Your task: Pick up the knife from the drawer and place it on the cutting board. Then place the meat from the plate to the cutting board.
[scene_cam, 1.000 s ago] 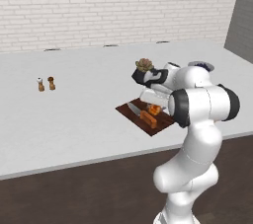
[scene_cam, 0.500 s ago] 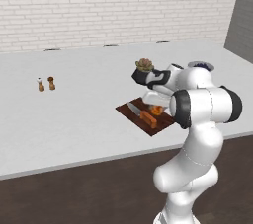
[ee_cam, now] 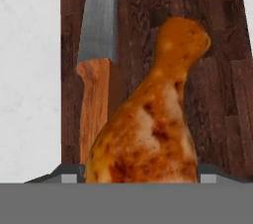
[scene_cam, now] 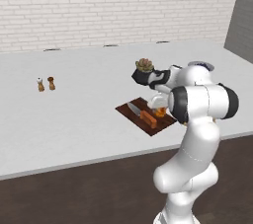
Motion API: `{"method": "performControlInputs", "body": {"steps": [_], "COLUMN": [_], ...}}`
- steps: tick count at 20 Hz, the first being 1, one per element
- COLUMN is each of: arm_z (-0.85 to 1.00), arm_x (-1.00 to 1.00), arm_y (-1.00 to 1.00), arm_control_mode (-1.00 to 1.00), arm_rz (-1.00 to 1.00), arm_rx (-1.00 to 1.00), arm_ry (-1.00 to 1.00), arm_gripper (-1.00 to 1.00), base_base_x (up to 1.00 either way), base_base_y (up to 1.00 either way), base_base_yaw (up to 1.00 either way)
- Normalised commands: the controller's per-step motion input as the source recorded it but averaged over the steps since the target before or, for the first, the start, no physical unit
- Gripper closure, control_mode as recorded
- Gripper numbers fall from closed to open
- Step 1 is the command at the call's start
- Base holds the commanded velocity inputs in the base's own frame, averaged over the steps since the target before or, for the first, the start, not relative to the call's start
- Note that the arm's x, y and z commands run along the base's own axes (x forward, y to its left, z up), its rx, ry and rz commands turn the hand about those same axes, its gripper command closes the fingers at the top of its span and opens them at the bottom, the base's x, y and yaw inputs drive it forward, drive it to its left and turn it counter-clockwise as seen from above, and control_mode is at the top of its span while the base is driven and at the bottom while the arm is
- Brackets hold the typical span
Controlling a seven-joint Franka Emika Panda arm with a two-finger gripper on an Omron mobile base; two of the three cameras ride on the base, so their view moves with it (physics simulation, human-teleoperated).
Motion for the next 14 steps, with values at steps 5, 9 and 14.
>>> {"method": "performControlInputs", "body": {"steps": [5,9,14], "arm_z": [-0.04,0.00,0.19], "arm_x": [0.03,0.00,-0.14], "arm_y": [0.00,0.00,0.00], "arm_control_mode": [-1.00,-1.00,-1.00], "arm_rz": [0.22,0.11,0.08], "arm_rx": [-0.07,-0.02,0.00], "arm_ry": [-0.04,-0.07,-0.07], "arm_gripper": [-1.00,-1.00,-1.00], "base_base_x": [0.00,0.00,0.00], "base_base_y": [0.00,0.00,0.00], "base_base_yaw": [0.00,0.00,0.00]}}
